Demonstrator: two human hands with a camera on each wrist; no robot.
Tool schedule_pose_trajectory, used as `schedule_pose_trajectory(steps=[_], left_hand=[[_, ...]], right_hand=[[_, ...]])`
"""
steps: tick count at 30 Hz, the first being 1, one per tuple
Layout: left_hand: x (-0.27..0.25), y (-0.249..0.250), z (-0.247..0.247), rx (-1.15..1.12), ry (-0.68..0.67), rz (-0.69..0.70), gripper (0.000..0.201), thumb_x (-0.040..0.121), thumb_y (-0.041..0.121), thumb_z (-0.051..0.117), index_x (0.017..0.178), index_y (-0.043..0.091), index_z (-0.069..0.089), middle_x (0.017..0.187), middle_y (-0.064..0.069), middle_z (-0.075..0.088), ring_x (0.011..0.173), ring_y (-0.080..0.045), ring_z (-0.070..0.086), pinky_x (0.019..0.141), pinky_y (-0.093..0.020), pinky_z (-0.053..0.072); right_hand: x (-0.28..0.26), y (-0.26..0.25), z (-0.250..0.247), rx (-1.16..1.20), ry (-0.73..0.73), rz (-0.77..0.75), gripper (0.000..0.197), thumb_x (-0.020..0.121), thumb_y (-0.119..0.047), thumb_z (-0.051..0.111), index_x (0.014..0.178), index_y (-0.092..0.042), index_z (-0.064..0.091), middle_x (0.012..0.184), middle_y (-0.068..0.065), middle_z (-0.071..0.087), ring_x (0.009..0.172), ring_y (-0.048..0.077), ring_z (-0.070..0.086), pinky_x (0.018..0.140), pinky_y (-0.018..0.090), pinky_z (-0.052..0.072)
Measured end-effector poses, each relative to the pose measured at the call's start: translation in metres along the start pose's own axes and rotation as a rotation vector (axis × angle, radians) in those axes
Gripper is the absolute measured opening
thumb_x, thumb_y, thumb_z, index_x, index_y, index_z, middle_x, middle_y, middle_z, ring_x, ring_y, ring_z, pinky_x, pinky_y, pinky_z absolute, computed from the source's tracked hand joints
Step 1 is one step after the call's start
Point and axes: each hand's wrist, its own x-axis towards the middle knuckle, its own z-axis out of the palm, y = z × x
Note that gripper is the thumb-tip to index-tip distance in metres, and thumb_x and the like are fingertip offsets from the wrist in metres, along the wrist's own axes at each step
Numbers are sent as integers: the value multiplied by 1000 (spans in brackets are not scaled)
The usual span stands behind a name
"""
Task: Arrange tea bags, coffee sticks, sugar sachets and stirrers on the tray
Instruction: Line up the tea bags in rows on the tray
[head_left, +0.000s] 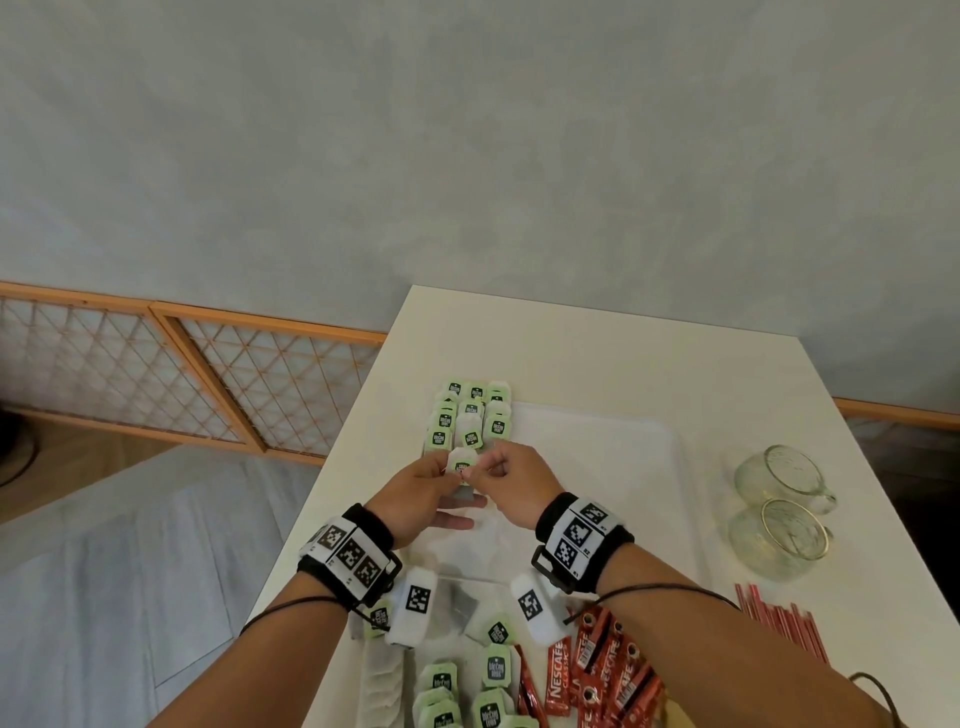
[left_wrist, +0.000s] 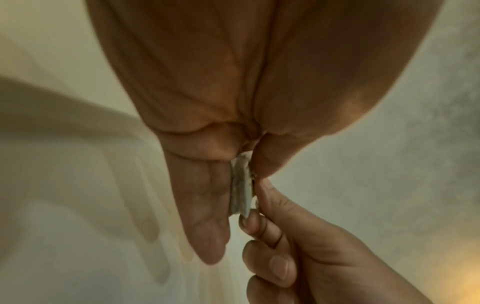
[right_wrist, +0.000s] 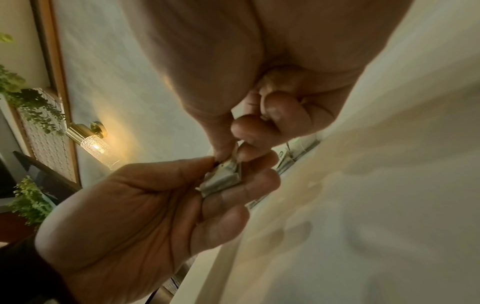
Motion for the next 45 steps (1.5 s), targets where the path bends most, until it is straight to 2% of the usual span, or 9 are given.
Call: schedule_pose_trajectory(steps=[7, 12, 15, 21, 25, 31, 36, 41, 45], left_hand=[[0, -6, -3, -16, 54, -25, 26, 106, 9, 41, 126, 8, 57, 117, -18, 71, 103, -37, 71, 75, -43, 61], [0, -6, -7, -5, 124, -6, 21, 104, 8, 48, 123, 8, 55, 115, -11, 66, 86, -32, 71, 70, -41, 60], [-1, -6, -14, 53, 174, 1, 23, 104, 4, 44, 124, 6, 53, 119, -13, 59, 78, -29, 69, 63, -38, 59], [-13, -1, -24, 289, 175, 37, 17, 103, 5, 45, 113, 9, 59, 105, -11, 67, 70, -23, 64, 57, -34, 53], [-27, 7, -24, 445, 133, 37, 15, 103, 9, 45, 111, 11, 58, 96, -9, 68, 66, -20, 63, 55, -32, 51], [-50, 5, -21, 787, 34, 78, 12, 100, 23, 51, 106, 22, 61, 92, 2, 70, 69, -12, 64, 60, -24, 51], [-74, -3, -8, 1023, -97, 112, 13, 96, 38, 59, 101, 28, 66, 87, 13, 65, 67, -2, 61, 67, -18, 50], [-92, -15, 7, 1193, -208, 82, 27, 86, 52, 67, 100, 30, 69, 92, 16, 66, 77, 3, 59, 68, -10, 43], [-103, -19, 19, 1304, -280, -9, 46, 75, 62, 73, 107, 30, 66, 99, 17, 64, 83, 3, 58, 67, -13, 40]], right_hand=[[-9, 3, 1, -89, -153, 8, 31, 96, -31, 64, 83, -3, 69, 67, 1, 56, 54, 10, 47, 60, 25, 41], [11, -5, -8, -126, -58, 35, 29, 93, -30, 66, 66, -18, 65, 65, -4, 59, 54, 11, 50, 57, 25, 40], [26, -11, -12, -183, -12, 84, 31, 91, -29, 64, 64, -13, 62, 66, 1, 60, 61, 17, 53, 60, 27, 45], [46, -16, -5, -348, -42, 197, 27, 89, -31, 67, 65, -17, 69, 66, -3, 68, 61, 14, 60, 55, 23, 45], [55, -17, 1, -410, -42, 269, 30, 84, -40, 67, 81, -11, 76, 79, 2, 76, 75, 20, 72, 74, 33, 61], [39, -26, -9, -527, -73, 189, 38, 89, -49, 63, 82, -12, 70, 82, 7, 73, 76, 27, 68, 69, 33, 57], [-13, -41, -27, -427, -229, 122, 39, 95, -39, 65, 94, -1, 72, 88, 13, 76, 68, 21, 64, 75, 37, 57], [-69, -38, -38, -540, -529, 97, 36, 92, -54, 64, 101, -20, 73, 93, 4, 76, 75, 22, 72, 77, 37, 57], [-108, -29, -36, -650, -698, 55, 53, 89, -59, 66, 129, -24, 65, 120, -6, 69, 95, 12, 67, 89, 30, 52]])
